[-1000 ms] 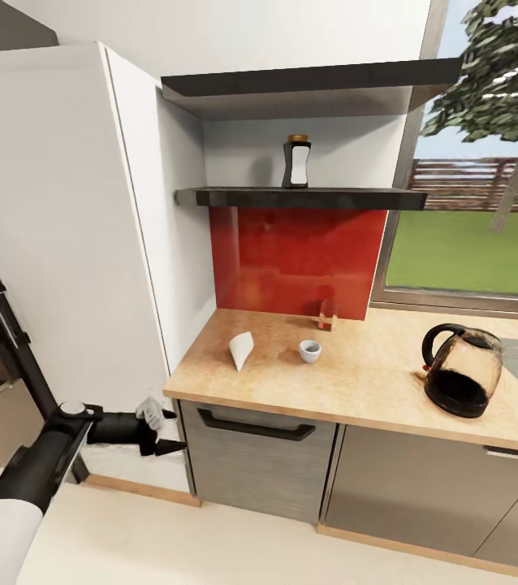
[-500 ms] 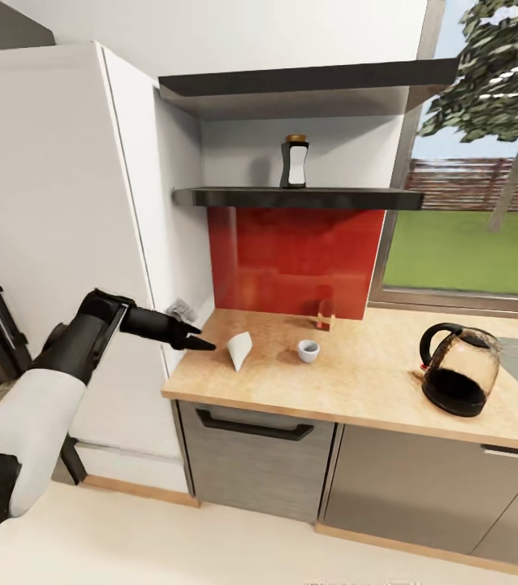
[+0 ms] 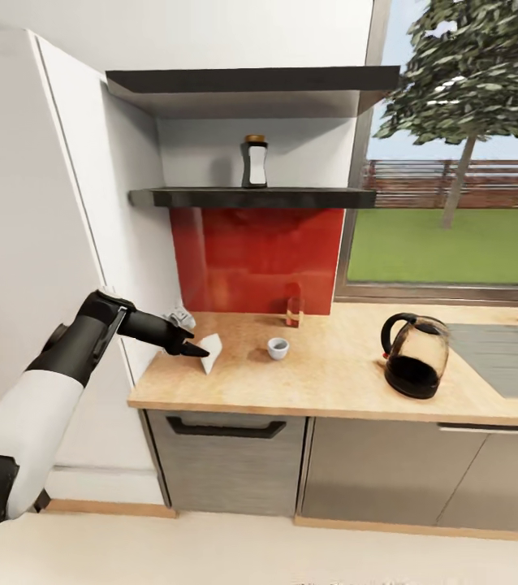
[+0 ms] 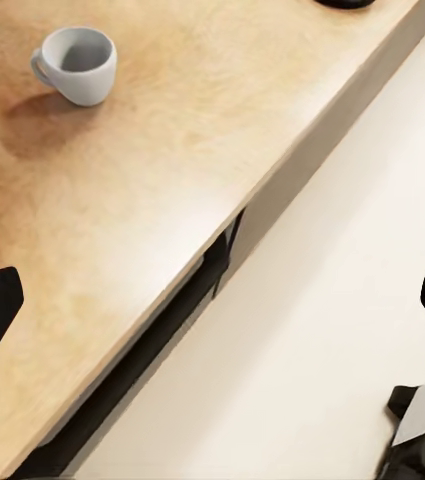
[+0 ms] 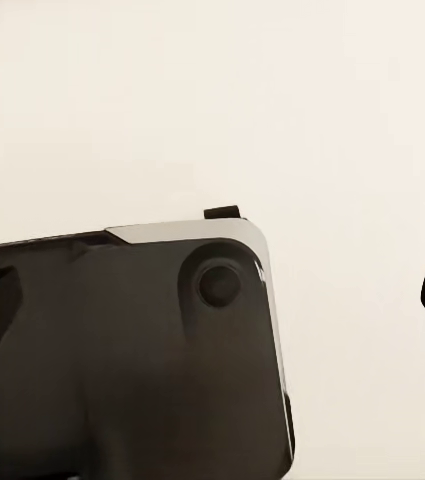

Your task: Set up a coffee station on the kitchen countertop: keep the coffee maker on the countertop, move the bottle of coffee from the kitchen shelf to the counter next to the coffee maker, place a paper coffee filter on top of the coffee maker, put the saucer next to the coffee maker with the coffee cup on the saucer, and place the electric kettle next to the coffee maker.

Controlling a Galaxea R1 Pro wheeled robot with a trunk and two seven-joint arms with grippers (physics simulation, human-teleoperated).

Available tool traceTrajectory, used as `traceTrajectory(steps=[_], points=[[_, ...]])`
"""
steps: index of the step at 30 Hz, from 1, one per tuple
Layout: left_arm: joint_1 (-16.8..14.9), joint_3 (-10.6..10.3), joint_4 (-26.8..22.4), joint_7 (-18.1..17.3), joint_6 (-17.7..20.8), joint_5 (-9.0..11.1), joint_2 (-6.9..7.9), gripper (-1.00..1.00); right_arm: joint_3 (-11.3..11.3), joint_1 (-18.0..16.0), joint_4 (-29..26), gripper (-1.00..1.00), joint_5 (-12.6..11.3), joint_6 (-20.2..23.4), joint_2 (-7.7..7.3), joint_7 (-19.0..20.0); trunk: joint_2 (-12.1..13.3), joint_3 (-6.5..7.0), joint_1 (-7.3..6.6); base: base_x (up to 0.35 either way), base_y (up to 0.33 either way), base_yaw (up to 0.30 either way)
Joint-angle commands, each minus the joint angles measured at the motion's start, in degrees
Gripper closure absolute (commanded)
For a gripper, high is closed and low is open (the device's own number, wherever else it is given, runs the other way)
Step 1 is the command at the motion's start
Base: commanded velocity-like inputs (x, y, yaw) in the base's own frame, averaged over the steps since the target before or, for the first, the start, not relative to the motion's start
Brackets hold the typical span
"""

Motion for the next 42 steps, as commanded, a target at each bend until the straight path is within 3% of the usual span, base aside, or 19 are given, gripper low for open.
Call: traceTrajectory(steps=[1, 4, 9, 10, 15, 38, 42], points=[[0.0, -0.1, -0.1, -0.4, 0.6, -0.3, 0.08, -1.00, -0.2, 0.0, -0.1, -1.00, -0.1, -0.1, 0.04, 0.0, -0.1, -0.12, 0.04, 0.000, 0.000, -0.264], [0.0, -0.1, -0.1, -0.3, 0.6, -1.6, 0.45, -1.00, -0.2, 0.0, -0.1, -1.00, -0.1, -0.1, 0.04, 0.0, -0.1, -0.12, 0.04, 0.000, 0.000, -0.264], [0.0, 0.3, -0.1, -0.5, 0.4, -10.3, 1.01, -1.00, -0.2, 0.0, -0.1, -1.00, -0.1, -0.1, 0.04, -0.1, -0.1, -0.12, 0.04, 0.000, 0.000, -0.264], [0.0, 0.3, -0.1, -0.5, 0.4, -10.8, 1.02, -1.00, -0.3, 0.0, -0.1, -1.00, -0.1, -0.1, 0.04, -0.1, -0.1, -0.12, 0.04, 0.000, 0.000, -0.264], [0.0, 0.4, -0.1, -0.5, 0.4, -11.5, 1.05, -1.00, -0.2, 0.0, -0.2, -1.00, -0.1, -0.1, 0.04, -0.1, -0.1, -0.12, 0.04, 0.046, 0.015, -0.166], [0.1, 0.0, 0.4, -0.4, 0.3, -11.7, 1.05, -1.00, 0.1, 0.0, 0.0, -1.00, 0.1, -0.1, -0.05, 0.0, -0.1, -0.12, 0.04, 0.273, 0.060, -0.001], [0.2, -0.1, 0.4, -0.4, 0.3, -12.7, 1.04, -1.00, 0.1, 0.0, 0.0, -1.00, 0.1, -0.1, -0.05, 0.0, -0.1, -0.12, 0.04, 0.039, 0.000, 0.000]])
